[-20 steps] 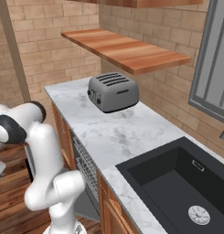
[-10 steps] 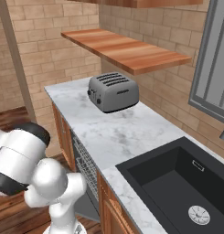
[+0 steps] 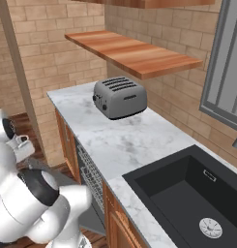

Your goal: Open the dishwasher door and pull out the top rack.

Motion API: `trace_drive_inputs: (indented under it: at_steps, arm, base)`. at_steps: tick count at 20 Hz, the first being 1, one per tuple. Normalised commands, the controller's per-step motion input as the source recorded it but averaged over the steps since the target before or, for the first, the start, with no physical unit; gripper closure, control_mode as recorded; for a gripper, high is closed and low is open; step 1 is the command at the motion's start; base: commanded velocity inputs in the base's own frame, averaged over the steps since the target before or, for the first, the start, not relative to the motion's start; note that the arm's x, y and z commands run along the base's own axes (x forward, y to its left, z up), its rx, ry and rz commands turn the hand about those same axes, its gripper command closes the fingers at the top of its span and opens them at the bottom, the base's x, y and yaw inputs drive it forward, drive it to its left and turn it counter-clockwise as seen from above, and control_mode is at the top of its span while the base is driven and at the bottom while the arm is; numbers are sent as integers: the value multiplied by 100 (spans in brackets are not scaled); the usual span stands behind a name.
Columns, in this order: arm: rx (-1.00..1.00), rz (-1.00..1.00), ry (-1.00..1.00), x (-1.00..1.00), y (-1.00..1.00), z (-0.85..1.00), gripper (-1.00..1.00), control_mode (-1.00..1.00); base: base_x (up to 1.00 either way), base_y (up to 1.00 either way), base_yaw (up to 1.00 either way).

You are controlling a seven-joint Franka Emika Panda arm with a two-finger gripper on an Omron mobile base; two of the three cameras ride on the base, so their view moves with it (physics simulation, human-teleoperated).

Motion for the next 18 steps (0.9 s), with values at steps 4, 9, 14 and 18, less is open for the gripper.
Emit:
trace_drive_inputs:
  at_steps: [4, 9, 14, 18]
  arm:
    - [-46, 1, 45, 47, -18, 2, -100, -100]
    - [-47, 9, 28, 44, -29, -1, -100, -100]
    - [-40, 18, 27, 48, -20, -2, -100, -100]
    - [-36, 24, 41, 17, -5, -48, -100, -100]
  base:
    - [0, 0, 0]
    - [0, 0, 0]
    - [0, 0, 0]
    - [0, 0, 0]
